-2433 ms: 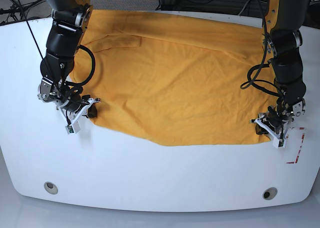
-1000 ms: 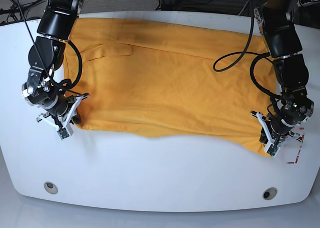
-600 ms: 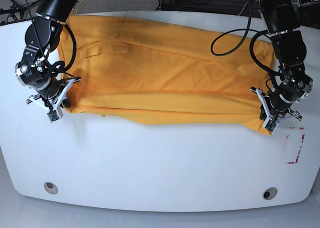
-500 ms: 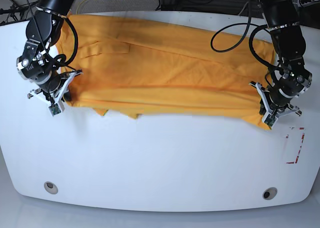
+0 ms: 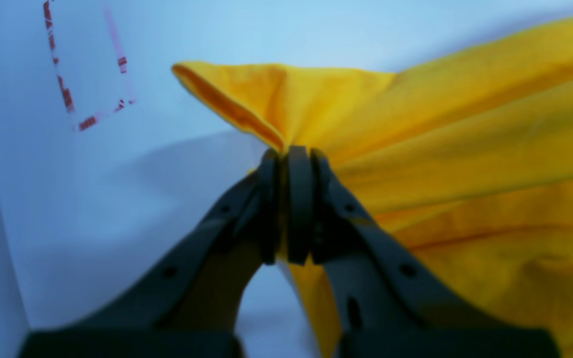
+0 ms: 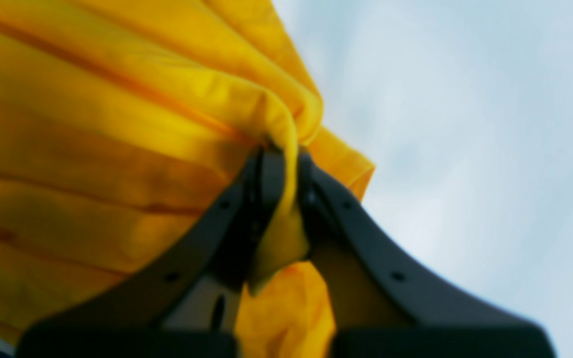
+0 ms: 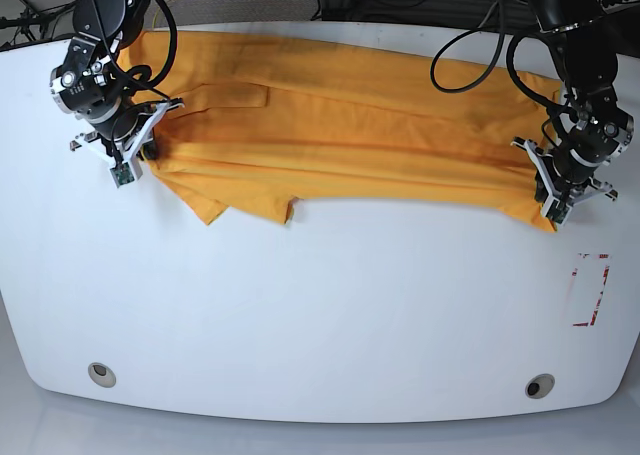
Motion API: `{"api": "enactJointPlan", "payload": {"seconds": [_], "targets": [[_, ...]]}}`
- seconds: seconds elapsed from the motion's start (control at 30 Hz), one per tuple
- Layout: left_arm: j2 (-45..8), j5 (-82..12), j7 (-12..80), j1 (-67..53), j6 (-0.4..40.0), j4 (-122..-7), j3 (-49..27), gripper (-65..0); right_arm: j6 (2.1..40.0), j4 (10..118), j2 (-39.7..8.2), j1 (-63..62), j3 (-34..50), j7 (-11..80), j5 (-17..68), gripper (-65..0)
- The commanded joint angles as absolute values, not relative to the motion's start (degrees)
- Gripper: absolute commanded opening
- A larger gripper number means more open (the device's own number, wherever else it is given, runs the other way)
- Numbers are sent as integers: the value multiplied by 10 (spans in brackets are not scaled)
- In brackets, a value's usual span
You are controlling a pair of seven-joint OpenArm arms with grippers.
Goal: Fold the T-shirt properly
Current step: 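Lift the corners with both grippers and fold them toward the arms' base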
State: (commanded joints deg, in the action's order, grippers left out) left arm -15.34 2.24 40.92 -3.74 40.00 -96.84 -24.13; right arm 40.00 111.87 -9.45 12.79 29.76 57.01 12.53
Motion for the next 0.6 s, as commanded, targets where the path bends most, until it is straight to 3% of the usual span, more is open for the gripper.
{"api": "enactJointPlan", "payload": {"seconds": [0.6], "targets": [[-153,23,409,-103,400,-973,-274,-650,400,1120,-94,174,298,569,126,-644]]}}
